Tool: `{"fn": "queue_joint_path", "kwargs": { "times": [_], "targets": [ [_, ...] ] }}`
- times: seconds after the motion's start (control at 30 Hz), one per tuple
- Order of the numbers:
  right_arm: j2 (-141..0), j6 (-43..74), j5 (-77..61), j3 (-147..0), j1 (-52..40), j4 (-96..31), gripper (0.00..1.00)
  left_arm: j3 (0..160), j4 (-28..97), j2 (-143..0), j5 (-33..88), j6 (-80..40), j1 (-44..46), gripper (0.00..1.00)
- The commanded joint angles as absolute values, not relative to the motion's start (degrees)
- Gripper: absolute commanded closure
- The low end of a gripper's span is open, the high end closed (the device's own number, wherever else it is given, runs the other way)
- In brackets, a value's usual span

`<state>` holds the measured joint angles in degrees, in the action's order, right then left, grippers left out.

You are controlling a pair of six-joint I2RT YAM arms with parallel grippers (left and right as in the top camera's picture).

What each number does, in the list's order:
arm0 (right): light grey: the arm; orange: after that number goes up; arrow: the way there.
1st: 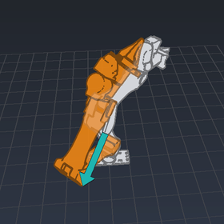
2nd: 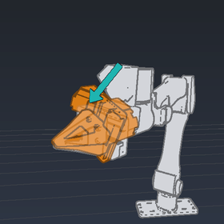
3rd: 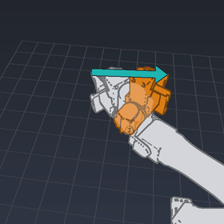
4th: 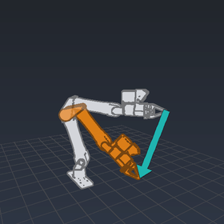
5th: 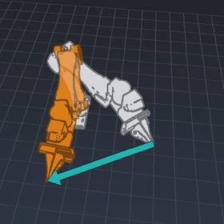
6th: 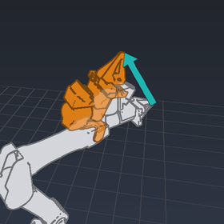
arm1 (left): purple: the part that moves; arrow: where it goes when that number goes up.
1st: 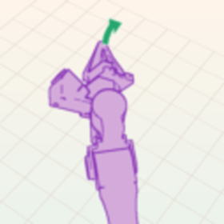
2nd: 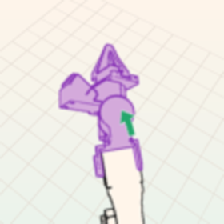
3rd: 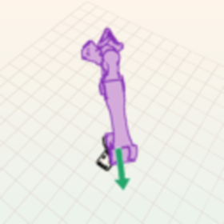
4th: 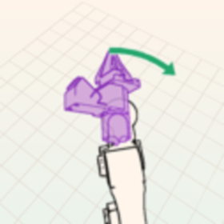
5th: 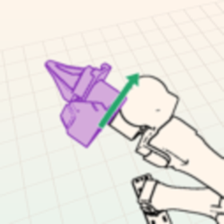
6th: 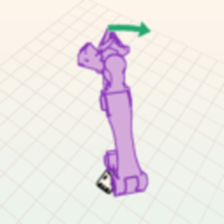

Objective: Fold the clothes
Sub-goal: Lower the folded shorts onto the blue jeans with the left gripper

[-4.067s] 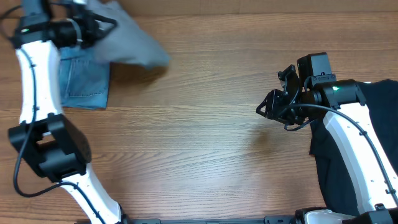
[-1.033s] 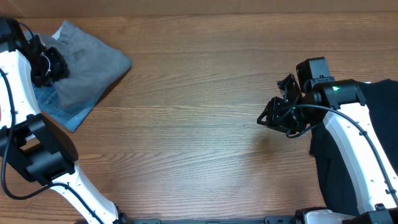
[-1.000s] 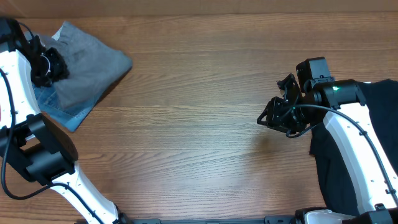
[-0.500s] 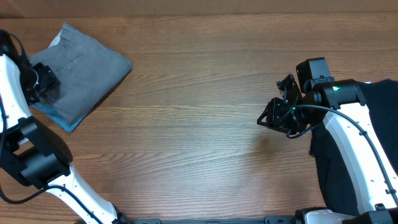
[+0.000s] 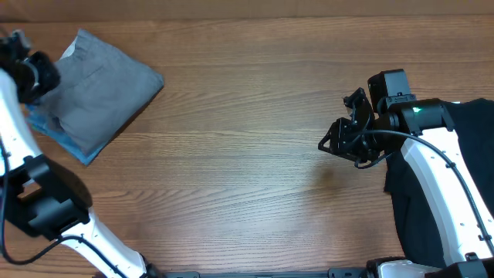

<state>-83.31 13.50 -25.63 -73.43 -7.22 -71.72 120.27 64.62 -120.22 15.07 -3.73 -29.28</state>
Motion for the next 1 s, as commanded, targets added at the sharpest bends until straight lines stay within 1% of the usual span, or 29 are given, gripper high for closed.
{"fn": "queue_joint_path", "kwargs": {
  "times": [0.0,0.1,0.17,0.23,0.3,0.47,0.57,0.67,0.8,0.83,0.9,0.97],
  "targets": [
    [-82.6,13.7,-27.6,-74.7,-7.4,-71.7,0.63,119.1,64.1,-127.8,5.4,-3.2,-27.2,0.96],
    [-82.6,13.7,-28.2,-74.7,-7.4,-71.7,0.63,119.1,68.4,-133.1,2.2,-7.2,-28.4,0.96],
    [-82.6,13.7,-28.2,-74.7,-7.4,-71.5,0.63,118.8,70.3,-136.7,2.5,-9.9,-29.8,0.96],
    [-82.6,13.7,-28.2,-74.7,-7.4,-71.2,0.62,118.8,70.3,-139.0,3.0,-10.1,-30.4,0.96],
    [-82.6,13.7,-28.2,-74.7,-7.4,-71.0,0.62,118.8,70.7,-141.3,3.6,-10.1,-30.4,0.93],
    [-82.6,13.6,-28.2,-74.7,-7.4,-71.0,0.63,119.2,70.7,-141.1,11.4,-9.0,-30.1,0.9],
    [-82.6,13.6,-28.2,-74.7,-7.4,-71.1,0.62,119.8,71.1,-138.1,17.4,-8.1,-30.2,0.86],
    [-82.6,13.7,-28.2,-74.7,-7.4,-71.1,0.62,120.4,72.3,-131.5,16.1,-7.6,-30.3,0.78],
    [-82.6,13.6,-28.2,-74.7,-7.4,-70.6,0.63,120.4,72.7,-124.0,6.0,-7.2,-30.3,0.6],
    [-82.6,13.6,-28.2,-74.7,-7.4,-70.5,0.63,120.4,71.9,-123.7,5.1,-7.1,-30.3,0.57],
    [-82.6,13.6,-28.2,-74.7,-7.4,-70.5,0.62,120.3,68.8,-124.2,6.4,-3.7,-30.2,0.55],
    [-82.6,13.6,-28.2,-74.7,-7.4,-70.6,0.62,120.1,67.1,-126.3,8.3,-0.9,-30.1,0.56]
  ]
}}
